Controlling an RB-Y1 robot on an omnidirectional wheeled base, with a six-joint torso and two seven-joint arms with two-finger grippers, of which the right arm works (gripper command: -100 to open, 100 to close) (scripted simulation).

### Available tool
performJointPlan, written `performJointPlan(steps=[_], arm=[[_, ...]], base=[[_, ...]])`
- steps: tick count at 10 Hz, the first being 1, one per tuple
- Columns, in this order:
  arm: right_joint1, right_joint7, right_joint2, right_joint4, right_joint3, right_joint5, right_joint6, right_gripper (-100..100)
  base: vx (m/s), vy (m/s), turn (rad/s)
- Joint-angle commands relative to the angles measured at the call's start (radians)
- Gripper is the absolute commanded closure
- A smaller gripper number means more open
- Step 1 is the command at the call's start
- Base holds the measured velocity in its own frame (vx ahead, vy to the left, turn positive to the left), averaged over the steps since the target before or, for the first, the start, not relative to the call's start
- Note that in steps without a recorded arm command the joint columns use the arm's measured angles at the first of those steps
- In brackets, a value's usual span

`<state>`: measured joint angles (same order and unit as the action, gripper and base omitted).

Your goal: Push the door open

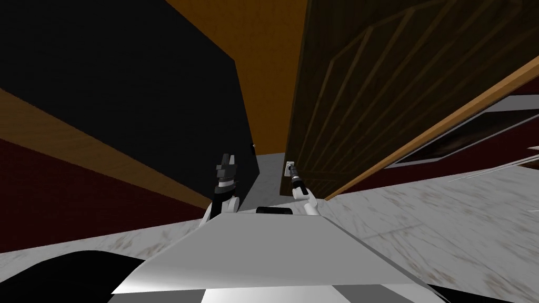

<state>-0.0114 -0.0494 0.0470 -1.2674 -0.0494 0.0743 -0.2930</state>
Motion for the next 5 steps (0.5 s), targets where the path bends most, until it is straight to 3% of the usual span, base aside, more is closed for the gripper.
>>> performJointPlan(steps=[1, 5], arm=[[-0.019, -0.016, 0.006, 0.018, 0.024, 0.009, -0.006, 100], [-0.052, -0.049, -0.004, 0.054, 0.047, 0.027, -0.012, 100]], base=[[0.188, 0.109, -0.144], [0.159, 0.094, -0.2]])
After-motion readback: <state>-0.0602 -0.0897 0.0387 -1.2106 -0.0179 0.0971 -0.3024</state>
